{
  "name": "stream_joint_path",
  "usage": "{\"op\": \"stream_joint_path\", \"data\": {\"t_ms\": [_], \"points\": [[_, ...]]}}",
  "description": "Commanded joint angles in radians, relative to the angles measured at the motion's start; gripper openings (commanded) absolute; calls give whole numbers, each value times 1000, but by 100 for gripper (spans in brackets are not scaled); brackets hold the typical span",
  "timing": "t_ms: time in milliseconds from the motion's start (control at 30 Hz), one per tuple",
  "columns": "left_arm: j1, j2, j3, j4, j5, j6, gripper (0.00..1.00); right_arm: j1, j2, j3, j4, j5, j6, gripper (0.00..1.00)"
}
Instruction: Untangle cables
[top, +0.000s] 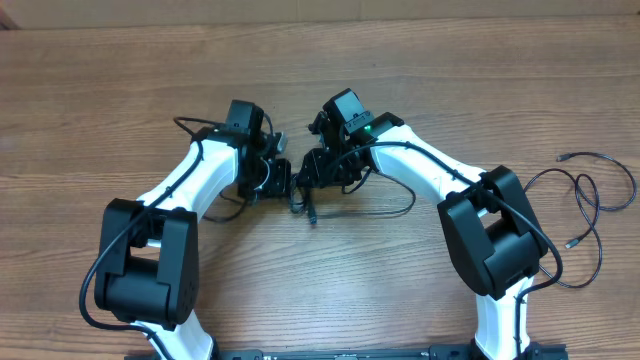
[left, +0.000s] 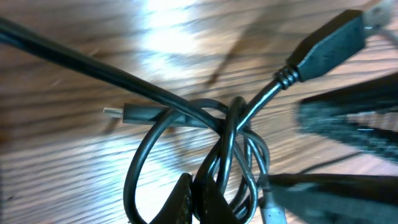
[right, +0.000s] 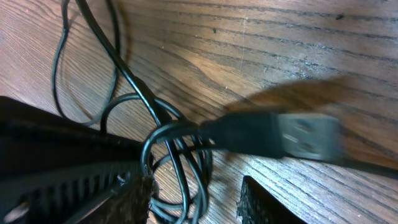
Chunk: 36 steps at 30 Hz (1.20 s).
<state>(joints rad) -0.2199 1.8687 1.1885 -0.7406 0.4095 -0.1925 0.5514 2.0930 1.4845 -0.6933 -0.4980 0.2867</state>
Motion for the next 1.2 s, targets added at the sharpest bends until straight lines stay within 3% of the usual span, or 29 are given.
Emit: {"op": "stream_joint_path", "data": {"t_ms": [0, 433, 567, 833, 1000, 1167], "points": [[5, 12, 45, -8, 111, 36, 4, 4, 2, -6, 5, -8, -7, 47], [15, 12, 58, -6, 231, 36, 4, 4, 2, -6, -4, 62, -3, 42], [25, 12, 58, -7, 197, 35, 4, 3, 2, -6, -10, 78, 6, 55], [-7, 13, 57, -15, 112, 12, 4, 3, 2, -6, -36, 79, 71, 62], [-56, 13, 57, -19, -63, -87, 4, 0, 2, -6, -45, 150, 81, 84], [-62, 13, 57, -13, -70, -104, 4, -6, 2, -6, -53, 128, 92, 86]]}}
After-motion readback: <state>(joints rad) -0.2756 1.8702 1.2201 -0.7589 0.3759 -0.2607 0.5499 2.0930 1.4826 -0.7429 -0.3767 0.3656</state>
